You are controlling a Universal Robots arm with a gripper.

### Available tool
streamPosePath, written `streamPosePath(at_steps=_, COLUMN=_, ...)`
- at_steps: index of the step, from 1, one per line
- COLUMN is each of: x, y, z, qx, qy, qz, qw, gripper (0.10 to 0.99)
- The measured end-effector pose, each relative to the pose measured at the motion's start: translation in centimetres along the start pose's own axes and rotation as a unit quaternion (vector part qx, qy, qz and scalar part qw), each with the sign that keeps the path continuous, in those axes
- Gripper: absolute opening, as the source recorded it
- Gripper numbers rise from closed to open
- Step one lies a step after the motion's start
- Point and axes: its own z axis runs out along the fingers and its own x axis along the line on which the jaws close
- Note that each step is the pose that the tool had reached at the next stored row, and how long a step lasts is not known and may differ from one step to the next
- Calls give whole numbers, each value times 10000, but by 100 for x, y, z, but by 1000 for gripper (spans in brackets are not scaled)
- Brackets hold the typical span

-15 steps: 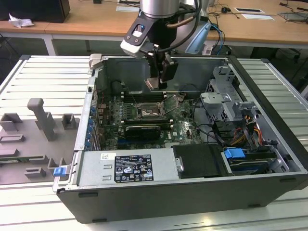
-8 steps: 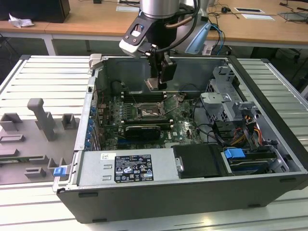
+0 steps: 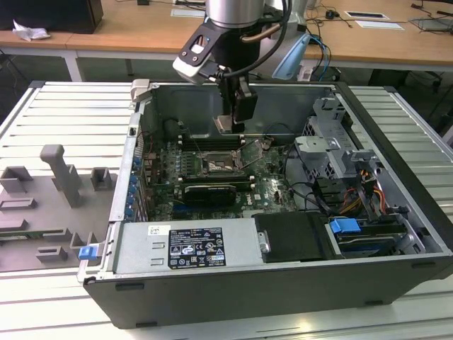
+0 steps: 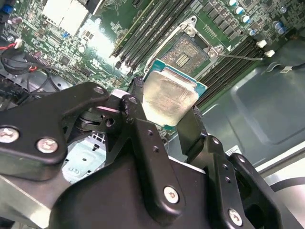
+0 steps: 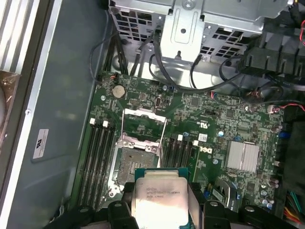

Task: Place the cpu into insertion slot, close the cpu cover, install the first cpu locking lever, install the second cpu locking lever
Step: 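Place the cpu into insertion slot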

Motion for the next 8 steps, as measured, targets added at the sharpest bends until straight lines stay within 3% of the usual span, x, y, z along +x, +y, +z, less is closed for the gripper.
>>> streamPosePath(at_steps=8, x=-1, y=-3, z=31, qx=-5, qy=-40, qz=362, qw=9993, gripper=529)
